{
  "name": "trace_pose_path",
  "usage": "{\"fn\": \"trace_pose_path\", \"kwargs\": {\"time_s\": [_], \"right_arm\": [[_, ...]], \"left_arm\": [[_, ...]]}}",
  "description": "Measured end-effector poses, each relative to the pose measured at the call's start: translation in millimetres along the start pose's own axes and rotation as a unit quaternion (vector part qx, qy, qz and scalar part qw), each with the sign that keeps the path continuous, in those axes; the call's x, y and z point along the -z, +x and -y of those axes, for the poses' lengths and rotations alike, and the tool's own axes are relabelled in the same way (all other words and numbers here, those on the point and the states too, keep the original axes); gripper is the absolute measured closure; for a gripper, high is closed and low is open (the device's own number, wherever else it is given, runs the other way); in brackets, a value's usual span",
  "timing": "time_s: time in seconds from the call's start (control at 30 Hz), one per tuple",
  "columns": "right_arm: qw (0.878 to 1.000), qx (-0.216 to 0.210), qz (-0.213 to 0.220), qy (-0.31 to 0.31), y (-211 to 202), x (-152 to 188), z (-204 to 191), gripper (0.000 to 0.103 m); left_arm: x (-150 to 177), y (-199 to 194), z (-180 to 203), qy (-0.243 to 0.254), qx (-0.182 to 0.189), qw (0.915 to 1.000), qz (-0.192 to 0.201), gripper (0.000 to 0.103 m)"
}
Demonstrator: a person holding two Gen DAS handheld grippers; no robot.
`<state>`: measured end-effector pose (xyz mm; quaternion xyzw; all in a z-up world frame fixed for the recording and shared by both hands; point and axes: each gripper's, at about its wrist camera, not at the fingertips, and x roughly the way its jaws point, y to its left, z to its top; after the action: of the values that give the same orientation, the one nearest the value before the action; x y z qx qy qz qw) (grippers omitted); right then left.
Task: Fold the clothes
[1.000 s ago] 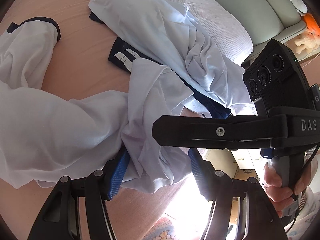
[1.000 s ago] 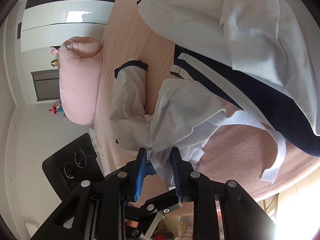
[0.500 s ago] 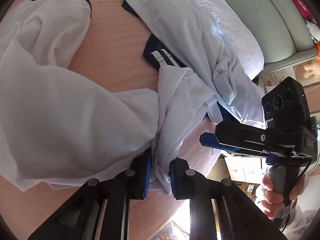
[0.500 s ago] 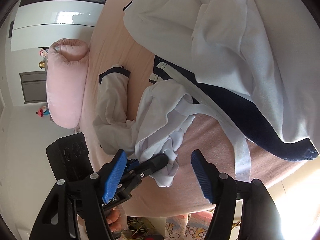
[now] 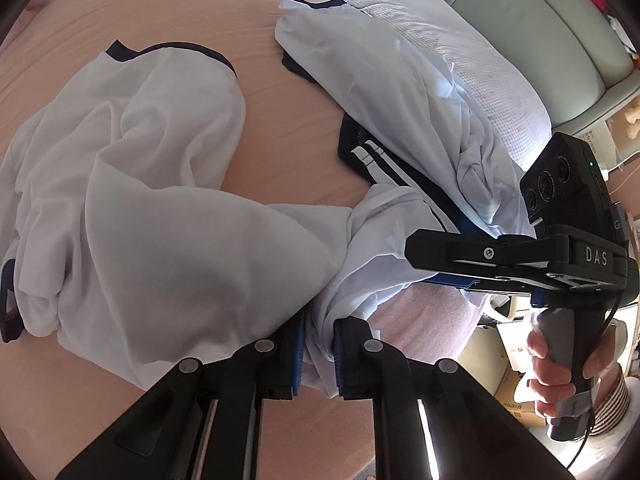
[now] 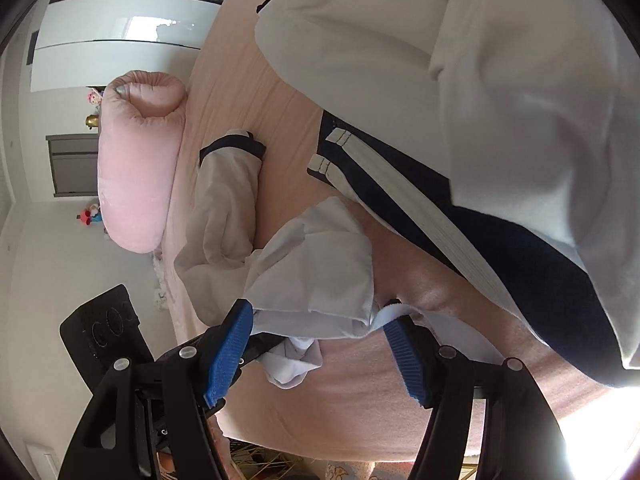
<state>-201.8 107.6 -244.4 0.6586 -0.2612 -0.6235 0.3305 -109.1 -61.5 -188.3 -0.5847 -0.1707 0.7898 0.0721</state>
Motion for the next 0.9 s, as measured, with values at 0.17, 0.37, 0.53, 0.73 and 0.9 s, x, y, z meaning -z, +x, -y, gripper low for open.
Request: {"fn": "trace_pose_path", "kwargs": {"time_s": [0.17, 0.37, 0.53, 0.73, 0.9], "right_arm": [[0.999, 0.025, -0.019, -0.044, 15, -5, -16, 0.036], [0.994, 0.043, -0.061, -0.076, 31, -11, -25, 0.078], [0.989, 0.061, -0.078, -0.106, 43, -13, -37, 0.087], [0.979, 0.082, -0.082, -0.167, 40, -17, -70, 0.087], [0.968, 0.092, -0.088, -0.218, 38, -22, -103, 0.087]], "left_arm": [[5, 4, -10, -0.019, 0.016, 0.9997, -0.006, 0.093], [-1, 12, -10, -0.023, 0.027, 0.9993, -0.015, 0.093], [3, 7, -14, -0.026, 0.030, 0.9991, -0.012, 0.092], [0, -4, -26, -0.060, 0.052, 0.9969, 0.000, 0.093], [-9, -27, -33, -0.070, 0.071, 0.9947, 0.027, 0.093]]}}
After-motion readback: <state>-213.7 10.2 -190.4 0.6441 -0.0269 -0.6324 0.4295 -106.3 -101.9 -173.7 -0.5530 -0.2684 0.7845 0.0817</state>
